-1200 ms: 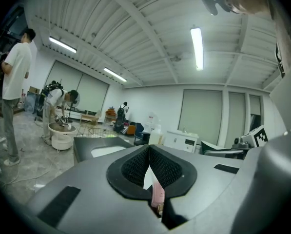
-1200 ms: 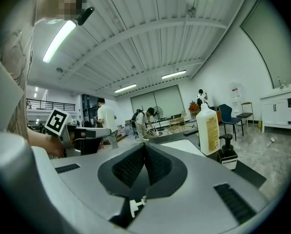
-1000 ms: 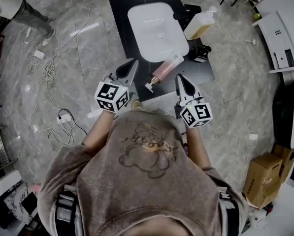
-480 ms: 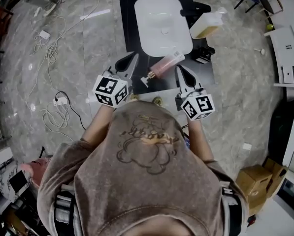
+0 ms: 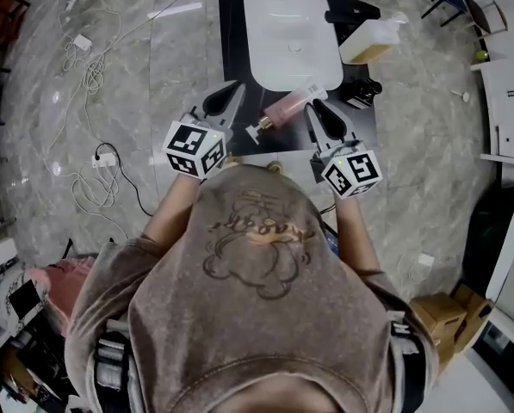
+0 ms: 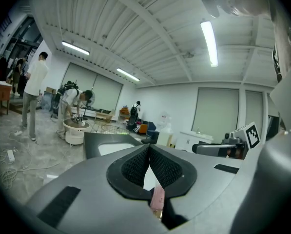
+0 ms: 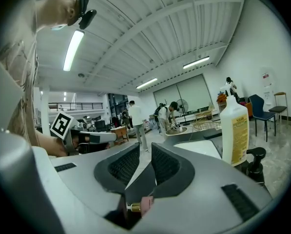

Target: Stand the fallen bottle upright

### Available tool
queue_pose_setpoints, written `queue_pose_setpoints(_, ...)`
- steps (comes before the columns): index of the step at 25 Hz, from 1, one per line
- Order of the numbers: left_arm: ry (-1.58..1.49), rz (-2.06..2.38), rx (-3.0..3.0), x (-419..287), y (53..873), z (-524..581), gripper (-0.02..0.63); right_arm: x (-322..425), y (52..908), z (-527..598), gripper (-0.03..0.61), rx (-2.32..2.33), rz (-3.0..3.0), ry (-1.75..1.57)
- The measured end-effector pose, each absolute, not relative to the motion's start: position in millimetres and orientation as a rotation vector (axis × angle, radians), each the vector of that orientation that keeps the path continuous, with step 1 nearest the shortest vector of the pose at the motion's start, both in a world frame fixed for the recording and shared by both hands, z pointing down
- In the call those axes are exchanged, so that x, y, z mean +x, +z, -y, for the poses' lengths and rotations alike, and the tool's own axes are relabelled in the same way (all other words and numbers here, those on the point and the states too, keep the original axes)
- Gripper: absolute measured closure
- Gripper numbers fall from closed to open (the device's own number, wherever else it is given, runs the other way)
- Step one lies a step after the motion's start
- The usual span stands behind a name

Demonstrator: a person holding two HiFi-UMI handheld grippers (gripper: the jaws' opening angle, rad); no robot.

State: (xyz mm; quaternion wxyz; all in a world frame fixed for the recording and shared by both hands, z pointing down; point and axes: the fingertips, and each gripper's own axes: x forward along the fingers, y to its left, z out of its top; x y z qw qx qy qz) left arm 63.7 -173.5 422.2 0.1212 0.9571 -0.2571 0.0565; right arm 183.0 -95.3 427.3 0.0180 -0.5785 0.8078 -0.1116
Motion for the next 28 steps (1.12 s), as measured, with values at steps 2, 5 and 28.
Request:
queue_pose_setpoints(2, 0.166, 0.761, 2.790, 62, 422, 174, 0.594, 179, 429, 98, 0.493, -1.763, -2.551, -0.358)
queue_pose_setpoints(5, 0.164, 0.772, 2.785, 60, 422, 176, 0.594, 173, 434, 101, 0.428, -1.711, -2.627, -0.368)
queue_pose_setpoints(28, 0.134, 0.916, 2.686, 22, 428, 184, 0.594, 87, 544, 107, 0.290, -0.859, -3.662, -0.268)
